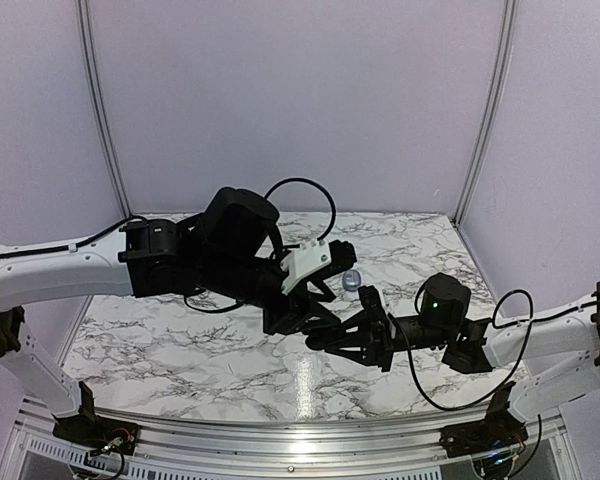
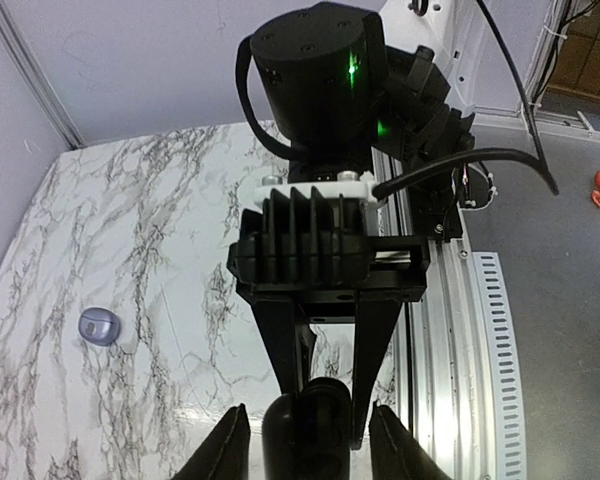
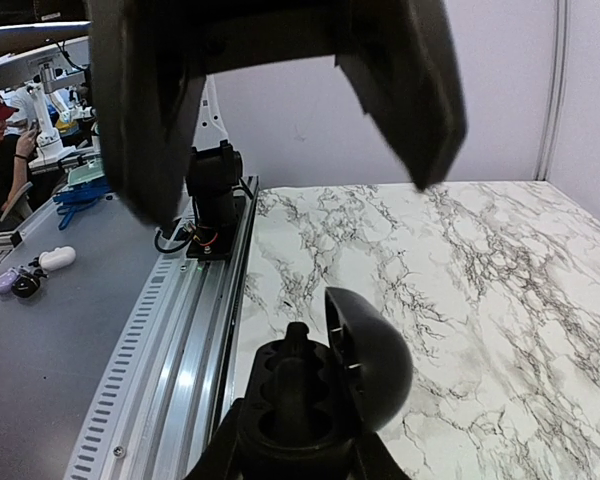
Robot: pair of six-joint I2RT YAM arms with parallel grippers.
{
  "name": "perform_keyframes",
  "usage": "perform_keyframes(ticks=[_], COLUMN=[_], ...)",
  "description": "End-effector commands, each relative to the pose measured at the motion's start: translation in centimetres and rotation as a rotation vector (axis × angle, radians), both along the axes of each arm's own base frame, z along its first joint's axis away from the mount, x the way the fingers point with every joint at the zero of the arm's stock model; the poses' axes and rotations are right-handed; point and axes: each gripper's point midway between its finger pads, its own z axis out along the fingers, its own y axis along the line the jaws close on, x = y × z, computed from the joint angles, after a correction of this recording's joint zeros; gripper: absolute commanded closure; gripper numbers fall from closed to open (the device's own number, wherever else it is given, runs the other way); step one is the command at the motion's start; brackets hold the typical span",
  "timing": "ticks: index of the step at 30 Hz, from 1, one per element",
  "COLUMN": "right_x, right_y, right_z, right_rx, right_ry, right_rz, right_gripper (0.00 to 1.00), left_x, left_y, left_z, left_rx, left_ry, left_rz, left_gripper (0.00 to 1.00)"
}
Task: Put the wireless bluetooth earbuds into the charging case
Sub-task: Place the right earbud in the right side groove of the charging case, then close the charging case.
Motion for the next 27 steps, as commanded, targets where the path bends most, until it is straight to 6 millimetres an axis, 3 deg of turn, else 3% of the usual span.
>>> perform_keyframes(ticks=[1, 5, 13, 20, 27], right_x=[-0.4, -0.5, -0.8, -0.9, -0.4], right_y=[0.0, 0.0, 0.0, 0.0, -0.2], right_z=[1.2, 1.8, 2.7, 2.9, 2.7], right_rx=[0.044, 0.061, 0.086, 0.089, 0.088], right_ry=[-0.022, -0.027, -0.046, -0.048, 0.0], right_rz=[0.014, 0.018, 0.034, 0.036, 0.015], right_gripper=[1.0, 1.0, 1.0, 1.0, 1.0], left_x=[-0.1, 0.3, 0.1, -1.1, -3.2], left_y=[1.7, 3.1, 3.3, 2.2, 2.0], left_z=[3.1, 1.1, -2.9, -4.5, -4.3], left_rx=[-0.051, -0.013, 0.055, 0.046, 0.019], left_ry=[-0.016, 0.016, 0.044, 0.067, 0.068], left_rz=[0.02, 0.053, 0.045, -0.046, -0.154], left_gripper=[0.51, 0.39, 0.34, 0.32, 0.36])
